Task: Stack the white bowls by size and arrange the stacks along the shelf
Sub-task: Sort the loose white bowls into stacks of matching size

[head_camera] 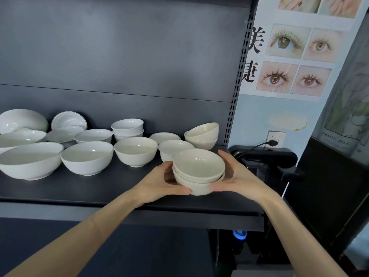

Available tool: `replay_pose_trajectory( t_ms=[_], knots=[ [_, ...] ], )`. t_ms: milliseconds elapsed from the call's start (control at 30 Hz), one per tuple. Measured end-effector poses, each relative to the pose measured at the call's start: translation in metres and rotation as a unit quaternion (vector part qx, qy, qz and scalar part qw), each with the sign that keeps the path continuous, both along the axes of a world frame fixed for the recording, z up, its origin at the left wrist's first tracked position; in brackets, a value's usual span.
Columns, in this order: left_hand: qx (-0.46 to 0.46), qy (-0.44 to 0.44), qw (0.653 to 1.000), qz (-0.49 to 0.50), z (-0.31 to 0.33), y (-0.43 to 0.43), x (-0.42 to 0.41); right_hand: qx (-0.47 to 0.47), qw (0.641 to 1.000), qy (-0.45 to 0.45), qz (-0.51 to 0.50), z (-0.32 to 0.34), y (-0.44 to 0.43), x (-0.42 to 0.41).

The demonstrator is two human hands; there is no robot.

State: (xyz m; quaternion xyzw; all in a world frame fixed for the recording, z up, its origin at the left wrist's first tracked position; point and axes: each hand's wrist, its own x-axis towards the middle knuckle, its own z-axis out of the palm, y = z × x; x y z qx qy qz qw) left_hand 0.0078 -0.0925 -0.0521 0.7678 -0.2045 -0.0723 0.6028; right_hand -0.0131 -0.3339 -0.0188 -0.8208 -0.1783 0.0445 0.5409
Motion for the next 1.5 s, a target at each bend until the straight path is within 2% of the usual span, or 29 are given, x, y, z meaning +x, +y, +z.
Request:
replay_pose_trajectory(
  t_ms=[400, 700, 900, 1267, 1500],
  knots=[
    [-0.004, 0.003, 1.0, 0.003, 0.001, 0.0, -0.004, 0.047, 0.997, -0.008, -0.061, -0.012, 0.001, -0.003],
    [0.003, -0.08, 0.997, 0.014, 0.03, 0.01, -0.007, 0.069, 0.994, -0.045, -0.074, 0.022, 0.01, -0.015],
    [-0.029, -0.116, 0.992, 0.03, 0.059, 0.016, 0.004, 0.074, 0.99, -0.089, -0.081, 0.054, 0.018, -0.008],
    [-0.047, -0.118, 0.992, 0.007, 0.105, 0.013, 0.062, 0.063, 0.98, -0.141, -0.122, 0.099, 0.02, 0.044],
    [-0.044, -0.115, 0.992, 0.014, 0.11, -0.005, 0.124, 0.063, 0.983, -0.126, -0.119, 0.103, 0.005, 0.109]
  ],
)
